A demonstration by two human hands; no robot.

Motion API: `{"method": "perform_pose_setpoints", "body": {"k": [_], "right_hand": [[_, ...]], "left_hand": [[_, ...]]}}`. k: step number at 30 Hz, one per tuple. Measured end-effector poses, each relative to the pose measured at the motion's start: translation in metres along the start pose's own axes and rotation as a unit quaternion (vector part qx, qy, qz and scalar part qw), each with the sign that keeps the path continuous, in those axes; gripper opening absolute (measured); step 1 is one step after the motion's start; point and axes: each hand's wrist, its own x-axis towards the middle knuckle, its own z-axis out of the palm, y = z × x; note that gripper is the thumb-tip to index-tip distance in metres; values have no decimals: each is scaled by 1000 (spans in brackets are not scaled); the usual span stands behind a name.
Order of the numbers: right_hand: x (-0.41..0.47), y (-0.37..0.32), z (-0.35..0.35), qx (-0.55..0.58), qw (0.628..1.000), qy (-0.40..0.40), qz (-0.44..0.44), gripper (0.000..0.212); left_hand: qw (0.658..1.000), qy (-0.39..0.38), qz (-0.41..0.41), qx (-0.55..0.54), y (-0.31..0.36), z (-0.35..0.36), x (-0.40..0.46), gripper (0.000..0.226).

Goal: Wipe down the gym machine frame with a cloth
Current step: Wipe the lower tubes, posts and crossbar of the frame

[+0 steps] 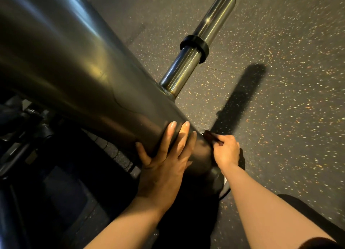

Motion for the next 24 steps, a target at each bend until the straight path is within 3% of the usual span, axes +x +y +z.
{"method": "perform_pose_setpoints", "body": {"k": [5,8,13,15,17,19,22,24], "right_hand": [[-31,15,-12,-55,997,53,-14,26],[-62,23,-7,-74,994,80,25,27],[-79,-9,-4,93,967,60,229,26],[-87,-31,-11,154,956,66,241,24],[-102,-64,-20,180,967,82,158,23],[-121,-102,-28,215,971,97,31,26],[-160,-160,-37,265,940,113,-183,29],[-182,-182,-40,270,902,114,-315,32]], "left_hand": [[1000,4,-2,-10,-1,-2,1,69],[1000,7,-9,-16,-1,-3,3,72],[998,-6,-15,-56,-2,-6,4,73],[994,14,-15,-106,-3,-8,6,63],[969,69,-48,-230,-9,-18,2,53],[920,130,-99,-357,-20,-34,-6,46],[859,179,-197,-437,-50,-53,-12,56],[838,187,-239,-453,-74,-59,-2,60]]}}
